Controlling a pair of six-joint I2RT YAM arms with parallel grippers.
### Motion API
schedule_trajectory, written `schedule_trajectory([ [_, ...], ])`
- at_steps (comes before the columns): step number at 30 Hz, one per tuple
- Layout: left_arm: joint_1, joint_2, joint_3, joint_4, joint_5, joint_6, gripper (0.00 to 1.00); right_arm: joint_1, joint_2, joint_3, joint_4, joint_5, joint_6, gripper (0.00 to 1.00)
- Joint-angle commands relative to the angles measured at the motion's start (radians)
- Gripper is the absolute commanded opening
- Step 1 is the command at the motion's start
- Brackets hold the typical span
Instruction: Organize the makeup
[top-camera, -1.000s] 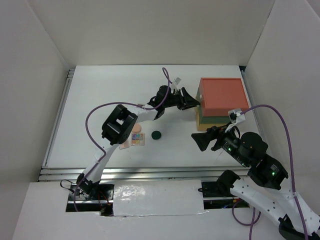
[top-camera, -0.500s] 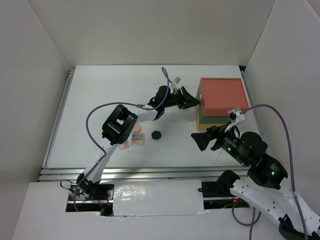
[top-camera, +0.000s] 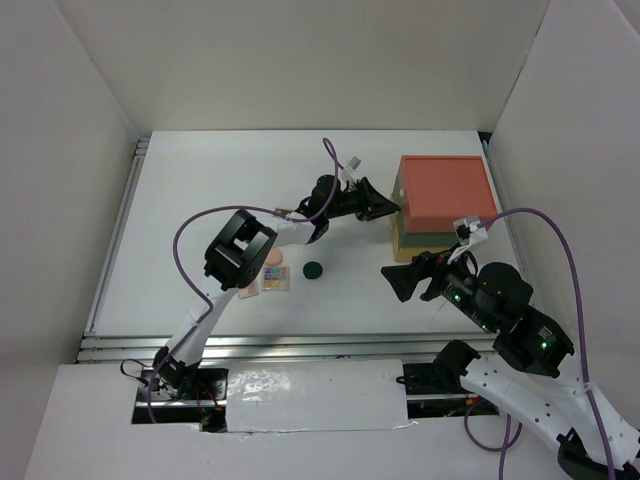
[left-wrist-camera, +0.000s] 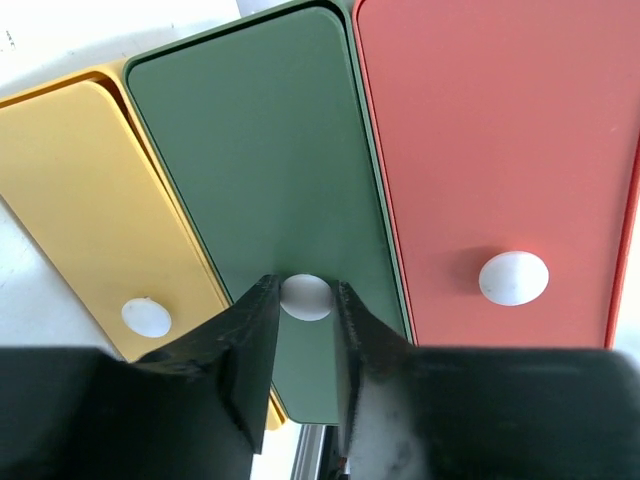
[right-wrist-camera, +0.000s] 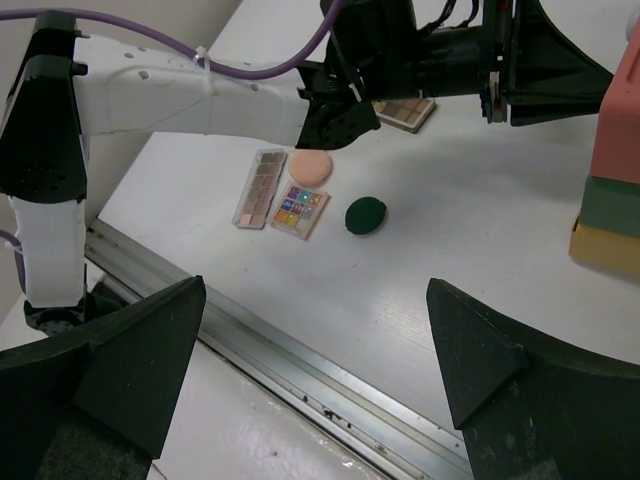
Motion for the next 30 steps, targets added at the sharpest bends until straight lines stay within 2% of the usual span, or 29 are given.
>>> schedule_trajectory([
  [1,-0.008,0.002,-0.01,0.09,0.021,-0.013,0.36,0.007,0.001,-0.009,0.061,-0.003,-0.011,1.0],
  [5,-0.006,-0.024,-0.033,0.096,0.022,-0.006,0.3,0.007,-0.001,-0.01,0.064,-0.002,-0.011,1.0],
  [16,0.04,-0.089,-0.128,0.104,0.031,0.024,0.31,0.007,-0.004,-0.012,0.066,0.0,-0.013,1.0],
  [23,0.066,-0.098,-0.064,-0.02,0.059,0.082,0.29,0.007,-0.001,-0.01,0.064,0.001,-0.011,1.0],
  [30,0.081,-0.144,-0.14,-0.01,0.041,0.095,0.29,0.007,0.005,-0.007,0.066,0.0,-0.011,1.0],
])
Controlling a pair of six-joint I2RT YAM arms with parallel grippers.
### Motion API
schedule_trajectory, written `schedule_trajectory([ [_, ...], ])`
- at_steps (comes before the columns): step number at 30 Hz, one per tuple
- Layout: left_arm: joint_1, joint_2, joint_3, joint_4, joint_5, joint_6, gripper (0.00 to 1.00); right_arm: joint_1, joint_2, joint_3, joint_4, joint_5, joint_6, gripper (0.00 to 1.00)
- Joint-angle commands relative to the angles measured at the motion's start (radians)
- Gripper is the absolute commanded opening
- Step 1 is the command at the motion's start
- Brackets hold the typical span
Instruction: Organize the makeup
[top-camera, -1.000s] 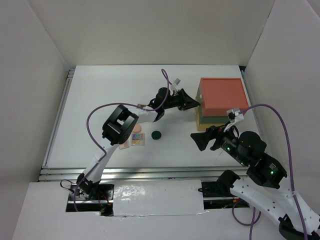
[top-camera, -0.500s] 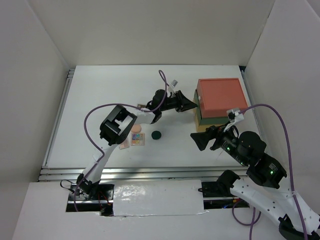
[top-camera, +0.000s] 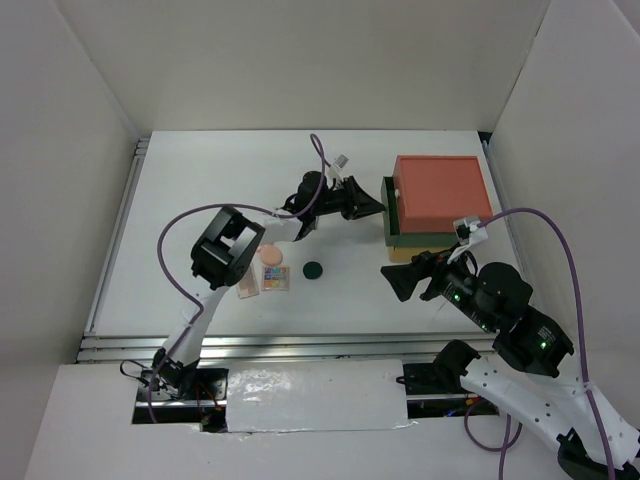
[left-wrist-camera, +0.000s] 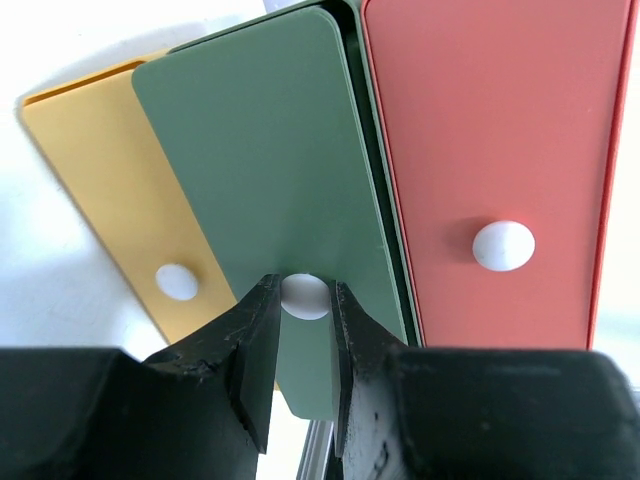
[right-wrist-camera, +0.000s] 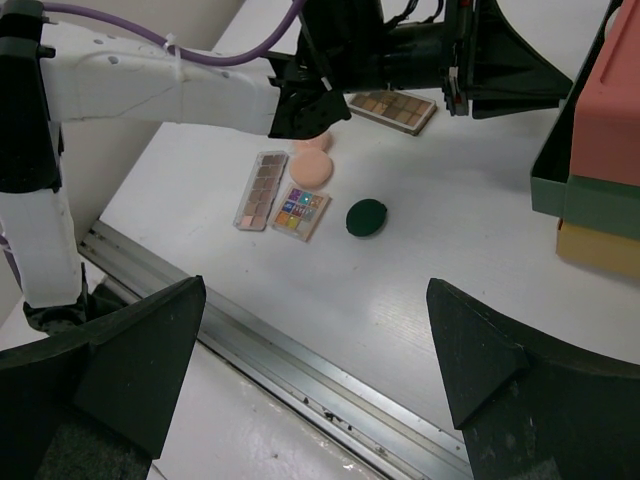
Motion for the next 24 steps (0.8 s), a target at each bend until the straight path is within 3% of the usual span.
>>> schedule_trajectory([
  [1,0.031,-0.059,-0.031,0.024,-0.006,0.032,0.28,0.007,0.005,-0.003,0.061,0.001,-0.011,1.0],
  [24,0.109,-0.174,-0.181,0.011,0.025,0.091,0.32,0.007,0.014,-0.002,0.061,0.005,-0.011,1.0],
])
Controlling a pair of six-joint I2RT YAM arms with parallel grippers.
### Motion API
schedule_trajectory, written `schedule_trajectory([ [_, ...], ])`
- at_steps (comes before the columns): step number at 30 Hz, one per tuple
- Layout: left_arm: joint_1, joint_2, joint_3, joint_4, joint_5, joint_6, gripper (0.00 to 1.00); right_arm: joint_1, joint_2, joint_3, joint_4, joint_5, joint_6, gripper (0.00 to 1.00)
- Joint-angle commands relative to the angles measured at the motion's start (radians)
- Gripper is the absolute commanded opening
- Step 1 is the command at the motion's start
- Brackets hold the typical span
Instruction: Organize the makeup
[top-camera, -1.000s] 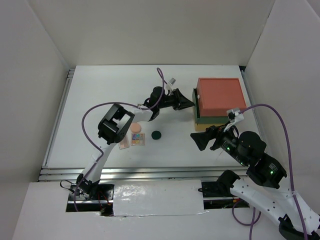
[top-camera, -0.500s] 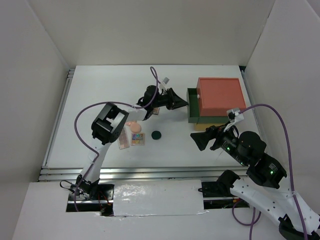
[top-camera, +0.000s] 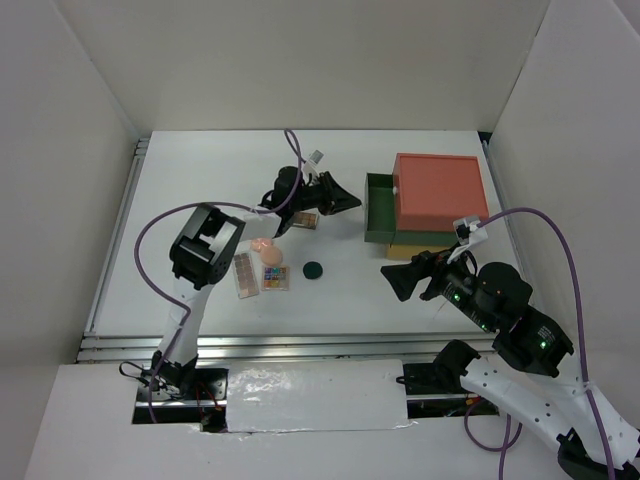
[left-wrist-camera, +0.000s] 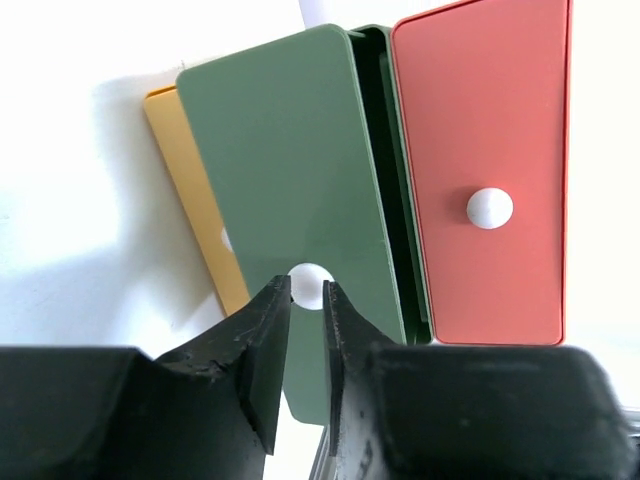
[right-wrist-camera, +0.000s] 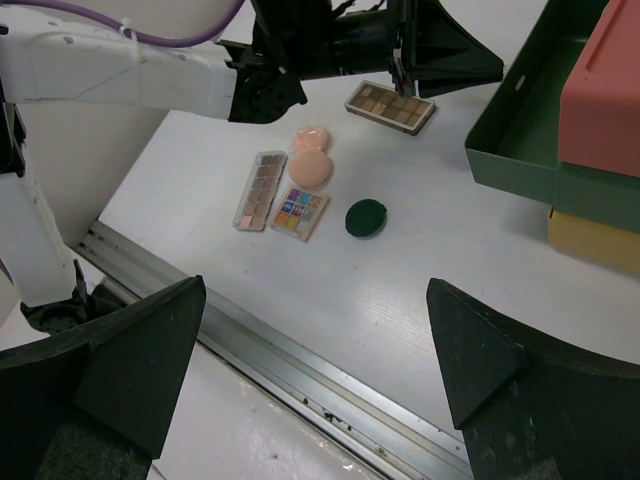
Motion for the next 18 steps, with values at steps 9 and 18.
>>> schedule_trajectory([
  [9,0.014,-0.121,-0.073,0.024,-0.01,0.045,0.75,0.007,0.008,-0.005,0.056,0.008,-0.011,1.0],
  [18,-0.015,-0.433,-0.093,-0.756,-0.526,0.46,0.99,0.007,-0.013,-0.006,0.039,0.022,-0.013,1.0],
])
